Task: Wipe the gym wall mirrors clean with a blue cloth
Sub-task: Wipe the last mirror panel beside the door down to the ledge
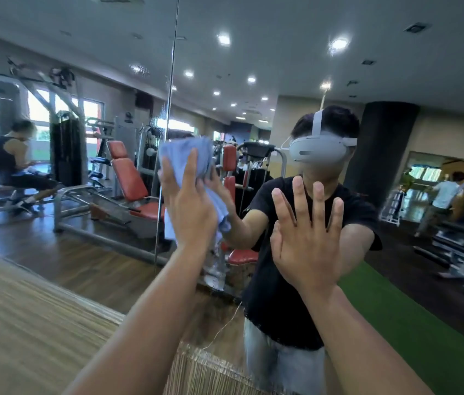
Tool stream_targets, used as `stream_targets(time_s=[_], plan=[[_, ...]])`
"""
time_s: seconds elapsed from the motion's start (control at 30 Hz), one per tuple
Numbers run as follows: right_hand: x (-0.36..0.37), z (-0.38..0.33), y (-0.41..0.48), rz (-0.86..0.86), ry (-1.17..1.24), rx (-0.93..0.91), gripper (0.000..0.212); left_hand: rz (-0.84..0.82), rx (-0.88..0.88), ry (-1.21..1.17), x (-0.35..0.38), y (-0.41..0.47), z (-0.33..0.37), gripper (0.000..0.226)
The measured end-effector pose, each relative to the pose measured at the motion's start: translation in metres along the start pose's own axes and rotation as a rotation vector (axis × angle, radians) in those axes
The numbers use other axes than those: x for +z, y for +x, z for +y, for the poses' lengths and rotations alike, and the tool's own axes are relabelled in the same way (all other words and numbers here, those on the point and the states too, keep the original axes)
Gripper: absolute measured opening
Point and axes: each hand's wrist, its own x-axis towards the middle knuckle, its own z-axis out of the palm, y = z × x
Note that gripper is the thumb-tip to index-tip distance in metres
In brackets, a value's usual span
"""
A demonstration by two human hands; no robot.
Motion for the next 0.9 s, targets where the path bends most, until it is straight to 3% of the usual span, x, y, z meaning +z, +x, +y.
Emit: stream_targets(time_s=[0.17,0.23,0.4,0.57,0.7,0.77,0.9], plan=[[0.0,0.0,-0.001,0.007,0.013,0.002,0.061,-0.002,0.173,0.017,-0.003,0.0,-0.017,0.049],[0.0,0.0,-0.001,0.004,0.018,0.002,0.061,0.05,0.145,-0.003,-0.005,-0.02,-0.038,0.049],[0.003,-0.001,-0.001,0.007,0.023,0.02,0.063,0.07,-0.16,-0.034,-0.016,-0.102,-0.097,0.048],[0.005,-0.001,-0.001,0.03,-0.012,0.014,0.059,0.197,-0.729,-0.141,-0.026,-0.147,-0.102,0.051],[0.005,-0.002,-0.001,0.048,-0.021,0.013,0.058,0.222,-0.89,-0.183,-0.022,-0.134,-0.094,0.056],[0.005,-0.001,-0.001,0.049,-0.025,0.013,0.058,0.188,-0.884,-0.249,-0.016,-0.122,-0.076,0.06],[0.002,-0.002,0.0,0.055,-0.02,0.021,0.059,0.134,-0.634,-0.283,-0.001,-0.083,-0.025,0.059]])
